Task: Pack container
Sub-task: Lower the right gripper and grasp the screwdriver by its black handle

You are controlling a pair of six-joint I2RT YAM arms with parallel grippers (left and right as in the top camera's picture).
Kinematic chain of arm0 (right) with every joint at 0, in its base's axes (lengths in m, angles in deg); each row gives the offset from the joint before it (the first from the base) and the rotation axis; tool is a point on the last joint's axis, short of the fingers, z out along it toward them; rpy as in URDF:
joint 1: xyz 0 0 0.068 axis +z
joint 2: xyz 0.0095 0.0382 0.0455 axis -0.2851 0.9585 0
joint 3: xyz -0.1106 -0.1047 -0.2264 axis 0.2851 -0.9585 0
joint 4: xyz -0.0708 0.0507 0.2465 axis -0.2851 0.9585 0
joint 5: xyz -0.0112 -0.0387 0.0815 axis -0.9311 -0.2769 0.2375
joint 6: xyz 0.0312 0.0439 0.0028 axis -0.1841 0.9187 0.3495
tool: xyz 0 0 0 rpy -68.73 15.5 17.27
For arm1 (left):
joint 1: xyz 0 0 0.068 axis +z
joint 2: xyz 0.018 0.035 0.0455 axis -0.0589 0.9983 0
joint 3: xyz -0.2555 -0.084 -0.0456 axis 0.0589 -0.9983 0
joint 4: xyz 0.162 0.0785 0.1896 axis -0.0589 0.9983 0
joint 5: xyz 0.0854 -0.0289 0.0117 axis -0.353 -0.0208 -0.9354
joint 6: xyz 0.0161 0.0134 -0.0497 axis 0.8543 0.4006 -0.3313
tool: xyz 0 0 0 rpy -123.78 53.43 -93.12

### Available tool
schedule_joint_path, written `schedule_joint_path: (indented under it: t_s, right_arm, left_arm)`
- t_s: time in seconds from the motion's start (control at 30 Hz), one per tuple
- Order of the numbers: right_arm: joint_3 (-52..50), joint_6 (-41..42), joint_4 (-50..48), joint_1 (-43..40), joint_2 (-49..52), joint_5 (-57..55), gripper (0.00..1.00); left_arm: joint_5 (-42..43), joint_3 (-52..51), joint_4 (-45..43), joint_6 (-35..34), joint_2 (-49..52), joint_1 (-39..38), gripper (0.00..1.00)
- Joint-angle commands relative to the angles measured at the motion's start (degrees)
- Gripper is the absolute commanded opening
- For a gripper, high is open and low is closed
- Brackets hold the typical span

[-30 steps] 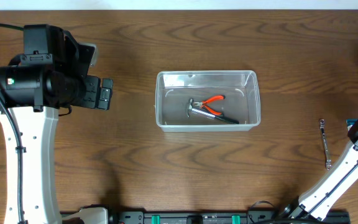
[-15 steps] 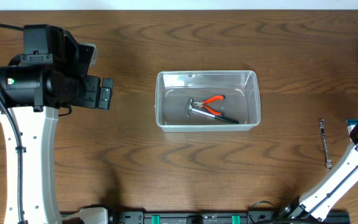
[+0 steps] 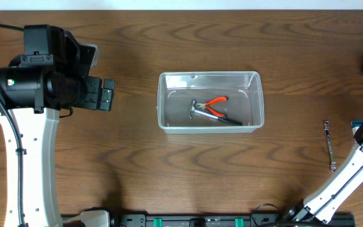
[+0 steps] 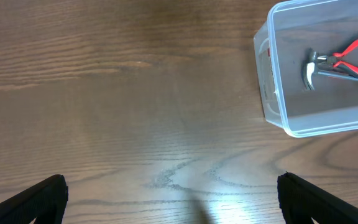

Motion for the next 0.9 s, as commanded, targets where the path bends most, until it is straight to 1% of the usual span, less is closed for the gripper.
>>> schedule_joint_path:
  t_s: [0.0,0.17,0.67,0.87]
  right_arm:
    - [0.85,-4.79,0.35,-0.33,0.50,1.25,0.99]
    - [0.83,-6.21,0.35,-0.31,0.87,1.09,0.99]
    - [0.79,-6.21,1.70,-0.26,3.87,-1.14,0.98]
    - [0.79,-6.21,1.97,-0.28,4.37,-1.11,0.91]
  left_arm:
    - [-0.63,0.35,0.20,-0.35,-0.31,-0.24,0.98]
    - [-0.63,0.35,0.20,-0.35,-0.31,-0.24,0.98]
    - [-0.63,0.35,0.17,-0.35,-0.31,-0.24,0.98]
    - [-0.63,0.35,0.17,-0.33,-0.31,-0.24,0.98]
